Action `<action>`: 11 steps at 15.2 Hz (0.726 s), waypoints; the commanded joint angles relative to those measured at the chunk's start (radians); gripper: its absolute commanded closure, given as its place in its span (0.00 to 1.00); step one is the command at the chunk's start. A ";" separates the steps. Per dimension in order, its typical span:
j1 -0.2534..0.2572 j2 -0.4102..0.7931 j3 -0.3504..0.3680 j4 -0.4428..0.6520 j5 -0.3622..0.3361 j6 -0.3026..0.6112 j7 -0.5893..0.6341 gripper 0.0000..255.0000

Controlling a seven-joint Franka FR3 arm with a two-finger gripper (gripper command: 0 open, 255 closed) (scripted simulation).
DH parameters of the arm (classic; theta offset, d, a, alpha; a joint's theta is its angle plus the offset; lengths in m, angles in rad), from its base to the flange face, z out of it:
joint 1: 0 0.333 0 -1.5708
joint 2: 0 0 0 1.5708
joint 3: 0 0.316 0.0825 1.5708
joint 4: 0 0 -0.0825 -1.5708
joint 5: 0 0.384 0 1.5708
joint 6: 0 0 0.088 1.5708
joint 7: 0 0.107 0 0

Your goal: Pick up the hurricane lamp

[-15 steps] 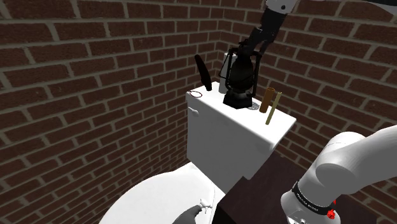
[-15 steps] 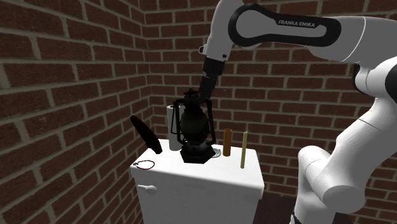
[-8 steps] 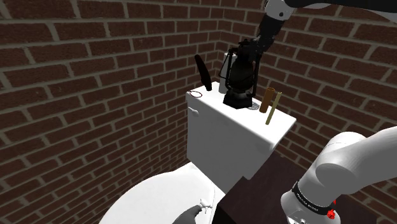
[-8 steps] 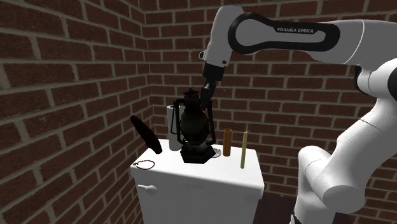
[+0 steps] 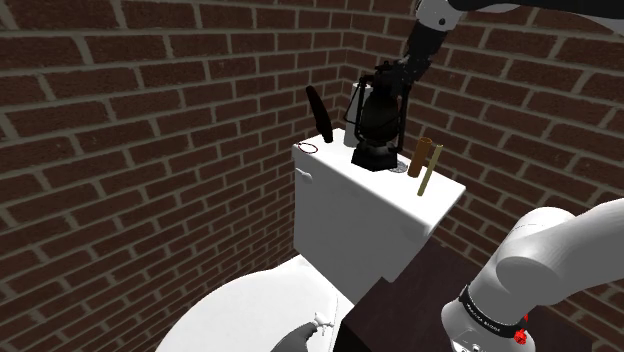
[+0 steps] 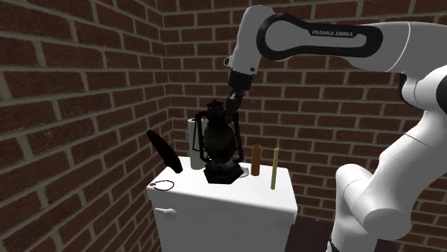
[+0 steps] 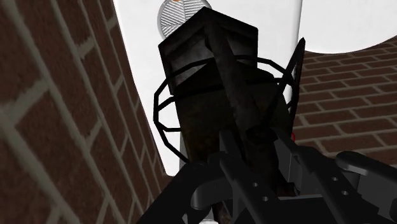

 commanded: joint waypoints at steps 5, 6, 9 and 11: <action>0.002 0.029 0.002 0.100 0.003 -0.070 -0.001 1.00; 0.003 0.035 0.002 0.119 0.004 -0.083 -0.002 1.00; 0.004 0.054 0.002 0.177 0.005 -0.123 -0.003 1.00; 0.004 0.068 0.002 0.218 0.007 -0.149 -0.004 1.00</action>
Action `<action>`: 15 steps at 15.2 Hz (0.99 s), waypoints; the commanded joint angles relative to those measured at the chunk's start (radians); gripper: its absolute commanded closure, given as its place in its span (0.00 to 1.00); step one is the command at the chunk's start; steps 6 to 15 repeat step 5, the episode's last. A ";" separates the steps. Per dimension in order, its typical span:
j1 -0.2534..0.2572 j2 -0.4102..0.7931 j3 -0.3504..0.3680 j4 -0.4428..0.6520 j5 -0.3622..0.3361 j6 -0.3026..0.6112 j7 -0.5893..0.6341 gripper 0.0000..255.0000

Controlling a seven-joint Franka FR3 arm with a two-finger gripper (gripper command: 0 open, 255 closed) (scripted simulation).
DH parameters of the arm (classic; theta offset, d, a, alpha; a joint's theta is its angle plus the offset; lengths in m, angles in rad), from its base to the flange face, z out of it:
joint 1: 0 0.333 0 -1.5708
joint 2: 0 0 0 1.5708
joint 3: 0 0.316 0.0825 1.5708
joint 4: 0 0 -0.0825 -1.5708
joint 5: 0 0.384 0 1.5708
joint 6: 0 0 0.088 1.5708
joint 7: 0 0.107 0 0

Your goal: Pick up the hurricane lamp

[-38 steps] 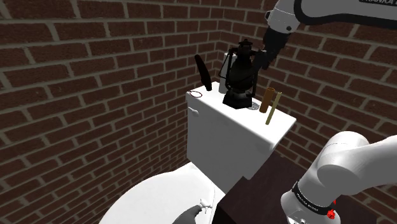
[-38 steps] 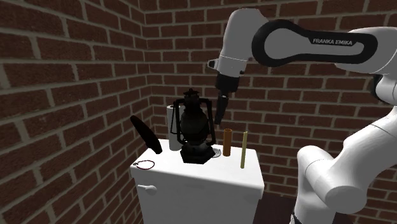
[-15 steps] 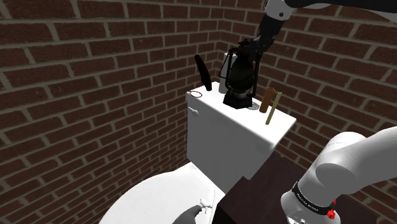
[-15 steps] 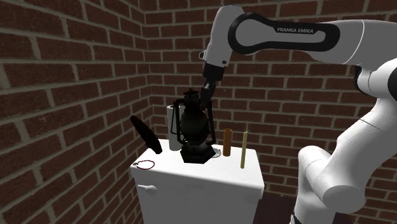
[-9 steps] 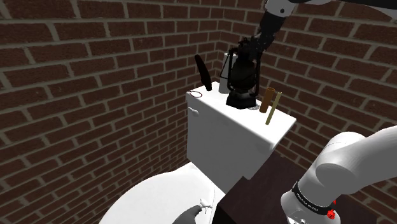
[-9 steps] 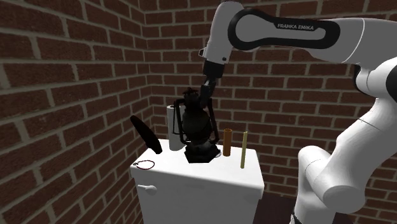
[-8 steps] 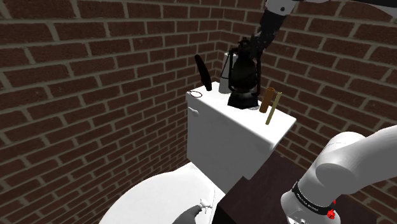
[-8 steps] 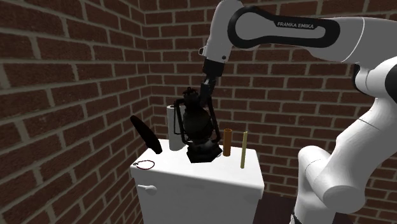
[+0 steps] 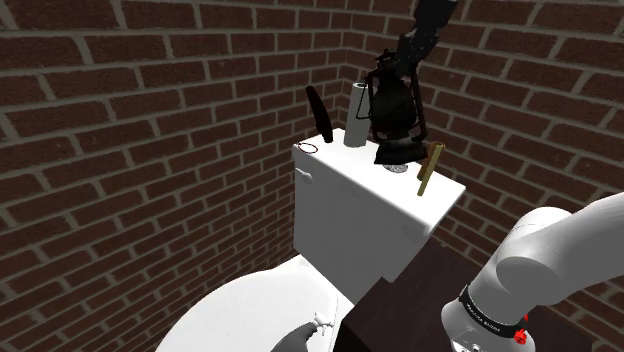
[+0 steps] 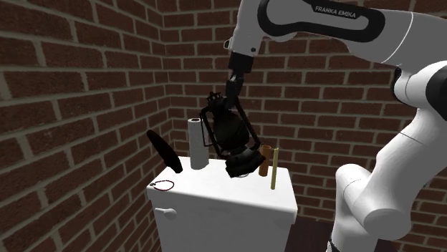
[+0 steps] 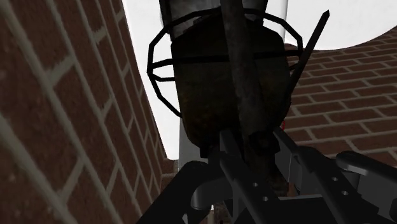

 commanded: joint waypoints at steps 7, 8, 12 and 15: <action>0.001 0.032 -0.001 0.093 0.002 -0.056 -0.002 1.00; 0.001 0.032 -0.001 0.093 0.002 -0.056 -0.002 1.00; 0.001 0.032 -0.001 0.093 0.002 -0.056 -0.002 1.00; 0.001 0.032 -0.001 0.093 0.002 -0.056 -0.002 1.00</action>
